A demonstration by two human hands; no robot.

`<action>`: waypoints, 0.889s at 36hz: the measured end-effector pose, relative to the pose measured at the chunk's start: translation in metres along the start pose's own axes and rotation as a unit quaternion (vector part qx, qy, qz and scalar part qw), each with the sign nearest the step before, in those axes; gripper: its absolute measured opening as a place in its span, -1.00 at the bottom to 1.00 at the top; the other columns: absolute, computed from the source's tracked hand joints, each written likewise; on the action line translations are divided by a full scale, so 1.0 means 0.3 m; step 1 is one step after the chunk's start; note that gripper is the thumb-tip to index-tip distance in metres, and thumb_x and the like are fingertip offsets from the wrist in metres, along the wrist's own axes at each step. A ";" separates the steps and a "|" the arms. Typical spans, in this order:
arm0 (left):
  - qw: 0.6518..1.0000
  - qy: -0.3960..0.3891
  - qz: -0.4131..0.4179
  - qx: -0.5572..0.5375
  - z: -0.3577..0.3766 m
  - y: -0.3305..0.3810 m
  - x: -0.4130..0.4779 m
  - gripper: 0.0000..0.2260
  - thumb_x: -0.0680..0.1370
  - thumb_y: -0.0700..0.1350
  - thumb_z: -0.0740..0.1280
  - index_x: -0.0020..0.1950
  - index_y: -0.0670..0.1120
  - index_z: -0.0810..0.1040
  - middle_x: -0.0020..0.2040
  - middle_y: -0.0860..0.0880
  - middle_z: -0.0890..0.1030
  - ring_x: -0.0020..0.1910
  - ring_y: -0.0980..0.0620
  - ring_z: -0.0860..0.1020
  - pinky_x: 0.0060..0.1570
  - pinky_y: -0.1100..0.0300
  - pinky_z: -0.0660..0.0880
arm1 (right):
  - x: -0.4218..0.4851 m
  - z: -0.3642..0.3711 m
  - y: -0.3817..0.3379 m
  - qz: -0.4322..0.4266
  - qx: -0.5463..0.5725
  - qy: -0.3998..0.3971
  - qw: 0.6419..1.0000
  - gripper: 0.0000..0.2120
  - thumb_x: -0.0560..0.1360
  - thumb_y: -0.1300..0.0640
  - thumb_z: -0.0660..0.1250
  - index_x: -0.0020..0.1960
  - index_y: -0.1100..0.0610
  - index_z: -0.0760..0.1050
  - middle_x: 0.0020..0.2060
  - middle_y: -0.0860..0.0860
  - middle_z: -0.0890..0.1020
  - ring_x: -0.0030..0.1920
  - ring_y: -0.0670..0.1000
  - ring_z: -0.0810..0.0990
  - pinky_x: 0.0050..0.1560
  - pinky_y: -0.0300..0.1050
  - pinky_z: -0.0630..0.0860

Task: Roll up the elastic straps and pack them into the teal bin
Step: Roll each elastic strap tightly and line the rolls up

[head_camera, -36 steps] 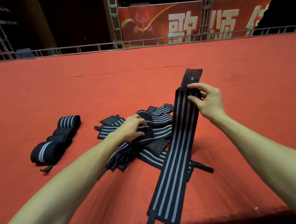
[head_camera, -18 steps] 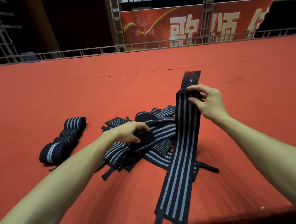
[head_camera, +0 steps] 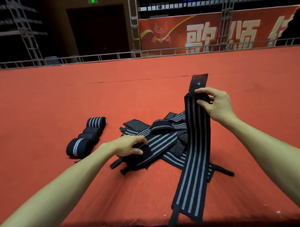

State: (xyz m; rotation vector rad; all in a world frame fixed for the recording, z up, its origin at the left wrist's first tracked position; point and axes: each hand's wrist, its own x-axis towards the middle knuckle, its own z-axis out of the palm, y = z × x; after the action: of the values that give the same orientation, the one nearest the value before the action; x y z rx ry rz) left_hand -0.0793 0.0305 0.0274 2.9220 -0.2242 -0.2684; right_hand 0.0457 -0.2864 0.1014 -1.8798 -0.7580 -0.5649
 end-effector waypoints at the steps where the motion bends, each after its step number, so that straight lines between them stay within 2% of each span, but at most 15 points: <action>1: 1.000 0.003 0.006 0.011 0.008 0.013 0.002 -0.61 0.58 0.01 0.37 0.39 0.09 0.40 0.31 0.00 0.53 0.26 -0.02 0.48 0.22 0.09 0.39 | 0.000 0.002 -0.004 0.000 -0.001 -0.003 1.000 -0.69 0.44 0.37 0.44 0.12 0.10 0.65 -0.03 -0.10 0.66 -0.01 -0.02 0.62 0.12 0.07 0.56; 5: 0.999 -0.006 0.035 0.022 0.003 0.051 0.009 -0.53 0.56 -0.15 0.37 0.44 0.10 0.40 0.40 0.05 0.48 0.35 0.02 0.43 0.34 0.11 0.34 | 0.003 -0.003 -0.009 -0.007 -0.012 -0.011 1.000 -0.69 0.44 0.36 0.45 0.12 0.09 0.65 -0.03 -0.11 0.66 0.00 -0.01 0.63 0.12 0.09 0.56; 7: 0.999 -0.018 0.046 -0.020 -0.019 0.057 0.003 -0.50 0.54 -0.24 0.38 0.43 0.10 0.43 0.43 0.09 0.45 0.40 0.09 0.39 0.42 0.11 0.30 | 0.008 -0.012 -0.008 -0.010 -0.019 -0.008 1.000 -0.69 0.44 0.35 0.45 0.12 0.08 0.65 -0.03 -0.11 0.66 0.00 0.01 0.64 0.11 0.11 0.56; 10: 0.993 -0.041 0.045 -0.102 -0.055 0.055 -0.021 -0.47 0.50 -0.33 0.38 0.41 0.08 0.47 0.42 0.11 0.46 0.39 0.15 0.39 0.40 0.21 0.28 | 0.010 -0.026 -0.003 -0.003 -0.021 0.000 1.000 -0.69 0.43 0.35 0.45 0.12 0.07 0.65 -0.05 -0.09 0.66 -0.03 0.03 0.65 0.10 0.12 0.57; 13: 0.993 -0.052 0.037 -0.097 -0.062 0.047 -0.040 -0.48 0.50 -0.29 0.39 0.40 0.09 0.48 0.40 0.09 0.48 0.36 0.11 0.41 0.38 0.16 0.31 | 0.003 -0.027 -0.002 0.004 -0.018 0.004 1.000 -0.68 0.43 0.34 0.45 0.12 0.05 0.65 -0.05 -0.10 0.66 -0.02 0.03 0.65 0.12 0.14 0.57; 16: 0.997 -0.052 0.010 -0.050 -0.035 0.049 -0.036 -0.57 0.52 -0.12 0.43 0.38 0.10 0.49 0.33 0.02 0.51 0.29 0.04 0.46 0.32 0.04 0.40 | -0.010 -0.019 -0.005 0.008 -0.011 -0.001 1.000 -0.68 0.44 0.34 0.45 0.12 0.05 0.65 -0.04 -0.11 0.66 0.00 0.02 0.65 0.13 0.15 0.56; 18: 0.998 -0.047 0.006 -0.036 -0.011 0.070 -0.026 -0.63 0.55 0.01 0.40 0.36 0.07 0.49 0.28 0.03 0.52 0.20 0.06 0.47 0.22 0.11 0.42 | -0.016 -0.014 -0.008 0.004 -0.013 -0.002 1.000 -0.69 0.43 0.34 0.45 0.11 0.05 0.65 -0.04 -0.11 0.66 0.00 0.01 0.65 0.12 0.13 0.56; 21: 0.999 -0.025 -0.003 -0.023 0.024 0.109 0.005 -0.67 0.58 0.08 0.35 0.30 -0.02 0.53 0.11 0.03 0.55 0.10 0.04 0.51 0.02 0.21 0.38 | -0.016 -0.011 -0.015 0.000 -0.015 -0.004 1.000 -0.69 0.44 0.35 0.45 0.12 0.07 0.65 -0.03 -0.10 0.66 0.01 -0.01 0.64 0.13 0.10 0.56; 24: 0.999 0.006 -0.014 -0.030 0.042 0.132 0.045 -0.72 0.56 0.10 0.38 0.15 -0.05 0.59 -0.04 0.05 0.57 0.01 0.02 0.55 -0.07 0.20 0.40 | -0.011 -0.010 -0.021 -0.003 -0.015 -0.004 1.000 -0.69 0.43 0.34 0.45 0.12 0.07 0.65 -0.03 -0.10 0.66 0.02 0.00 0.65 0.14 0.11 0.56; 26: 0.999 0.025 -0.020 -0.030 0.036 0.152 0.069 -0.71 0.54 0.09 0.40 0.13 -0.06 0.60 -0.05 0.04 0.57 -0.04 0.04 0.53 -0.10 0.22 0.38 | -0.010 -0.008 -0.024 -0.002 -0.013 -0.007 1.000 -0.69 0.44 0.35 0.45 0.12 0.09 0.65 -0.02 -0.09 0.66 0.01 -0.01 0.64 0.14 0.10 0.56; 29: 0.996 0.067 -0.026 -0.045 0.027 0.193 0.111 -0.72 0.55 0.03 0.41 0.18 -0.08 0.58 0.00 0.00 0.58 -0.02 0.03 0.52 -0.07 0.22 0.37 | -0.011 -0.003 -0.022 0.000 -0.013 -0.007 1.000 -0.69 0.44 0.36 0.44 0.12 0.10 0.65 -0.03 -0.09 0.66 -0.01 -0.01 0.63 0.12 0.10 0.56; 32: 0.993 0.087 -0.039 -0.072 0.038 0.207 0.152 -0.77 0.53 -0.09 0.45 0.16 -0.08 0.60 0.13 -0.05 0.62 0.13 -0.03 0.56 0.09 0.18 0.44 | -0.014 0.001 -0.011 0.006 -0.012 -0.008 1.000 -0.69 0.44 0.36 0.44 0.12 0.08 0.65 -0.04 -0.10 0.66 -0.01 -0.01 0.64 0.12 0.08 0.56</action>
State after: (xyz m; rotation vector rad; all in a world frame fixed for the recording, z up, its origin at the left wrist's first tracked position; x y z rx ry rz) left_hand -0.0455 -0.0393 0.0219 2.7938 -0.0617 -0.0378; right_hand 0.0405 -0.2861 0.1006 -1.9114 -0.7527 -0.5527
